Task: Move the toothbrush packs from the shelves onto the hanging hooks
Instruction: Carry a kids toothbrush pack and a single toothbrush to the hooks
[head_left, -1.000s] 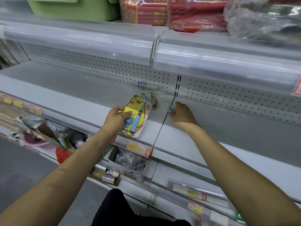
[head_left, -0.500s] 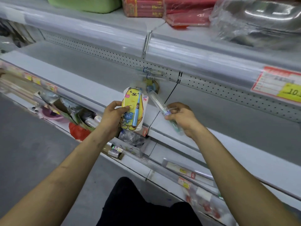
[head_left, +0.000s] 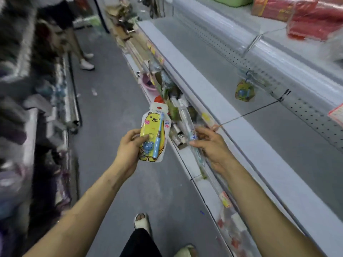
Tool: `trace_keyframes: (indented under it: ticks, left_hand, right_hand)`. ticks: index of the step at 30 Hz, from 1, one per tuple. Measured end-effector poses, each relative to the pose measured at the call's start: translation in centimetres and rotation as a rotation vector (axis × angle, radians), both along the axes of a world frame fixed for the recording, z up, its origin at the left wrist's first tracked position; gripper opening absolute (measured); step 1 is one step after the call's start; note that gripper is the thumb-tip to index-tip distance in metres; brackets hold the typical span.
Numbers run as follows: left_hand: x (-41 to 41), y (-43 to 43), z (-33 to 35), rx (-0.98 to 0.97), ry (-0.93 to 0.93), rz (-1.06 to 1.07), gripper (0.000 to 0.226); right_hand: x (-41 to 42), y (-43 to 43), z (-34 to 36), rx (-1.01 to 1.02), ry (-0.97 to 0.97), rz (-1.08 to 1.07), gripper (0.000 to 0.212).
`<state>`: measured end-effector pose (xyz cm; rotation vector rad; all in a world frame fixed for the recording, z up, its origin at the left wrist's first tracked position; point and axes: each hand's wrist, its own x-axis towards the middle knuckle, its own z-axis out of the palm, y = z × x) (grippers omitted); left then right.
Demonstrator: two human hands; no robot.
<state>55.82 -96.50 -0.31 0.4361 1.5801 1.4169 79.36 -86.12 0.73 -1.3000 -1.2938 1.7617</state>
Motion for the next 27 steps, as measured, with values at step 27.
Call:
trace_keyframes:
  ticks: [27]
  left_hand:
    - [10.8,-61.6,11.7,0.287,0.194,1.391,0.01]
  right_hand:
    - [-17.3,-50.2,11.0,0.129,0.239,1.381,0.038]
